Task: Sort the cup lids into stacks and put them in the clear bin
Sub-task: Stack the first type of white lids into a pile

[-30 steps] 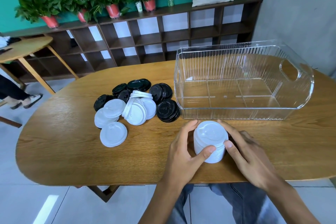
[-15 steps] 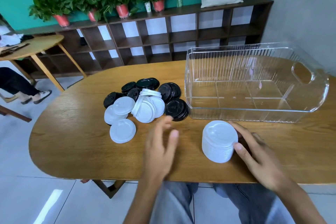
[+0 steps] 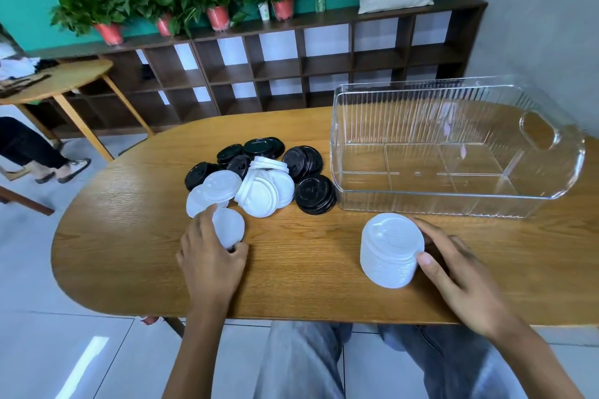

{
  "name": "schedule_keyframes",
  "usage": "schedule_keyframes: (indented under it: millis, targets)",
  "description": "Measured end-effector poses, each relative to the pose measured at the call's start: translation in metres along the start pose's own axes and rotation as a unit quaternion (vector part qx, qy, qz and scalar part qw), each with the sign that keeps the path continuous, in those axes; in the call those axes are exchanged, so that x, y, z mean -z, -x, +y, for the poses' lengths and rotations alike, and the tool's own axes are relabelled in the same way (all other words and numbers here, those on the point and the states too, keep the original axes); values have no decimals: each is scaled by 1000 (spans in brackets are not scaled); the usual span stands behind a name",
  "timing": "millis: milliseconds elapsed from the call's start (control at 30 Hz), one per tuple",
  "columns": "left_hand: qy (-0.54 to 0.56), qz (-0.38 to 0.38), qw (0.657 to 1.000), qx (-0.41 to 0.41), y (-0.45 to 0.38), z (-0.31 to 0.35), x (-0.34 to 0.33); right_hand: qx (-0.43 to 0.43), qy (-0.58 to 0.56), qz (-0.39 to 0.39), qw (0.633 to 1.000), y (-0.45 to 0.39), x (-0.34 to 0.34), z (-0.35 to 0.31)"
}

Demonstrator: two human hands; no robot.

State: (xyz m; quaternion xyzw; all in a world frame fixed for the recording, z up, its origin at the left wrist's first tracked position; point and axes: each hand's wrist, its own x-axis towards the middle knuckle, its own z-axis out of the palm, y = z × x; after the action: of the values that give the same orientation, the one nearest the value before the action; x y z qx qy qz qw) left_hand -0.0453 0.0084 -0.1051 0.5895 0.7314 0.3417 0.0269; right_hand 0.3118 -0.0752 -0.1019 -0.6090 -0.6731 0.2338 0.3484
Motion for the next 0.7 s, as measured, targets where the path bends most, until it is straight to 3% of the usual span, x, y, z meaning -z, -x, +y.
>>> schedule_keyframes:
  millis: [233,500,600,700]
  targets:
    - [17,44,999,-12,7,1,0,0,-4,-1,1000,-1,0,1]
    - [28,32,999,-12,15,7,2,1,-9,-2,1000,-1,0,3]
    - [26,28,997,-73,36,26,0,0,-11,0,1000,-1,0,2]
    - [4,-48,989,-140,63,50,-10,-1,-9,-2,1000,-1,1,1]
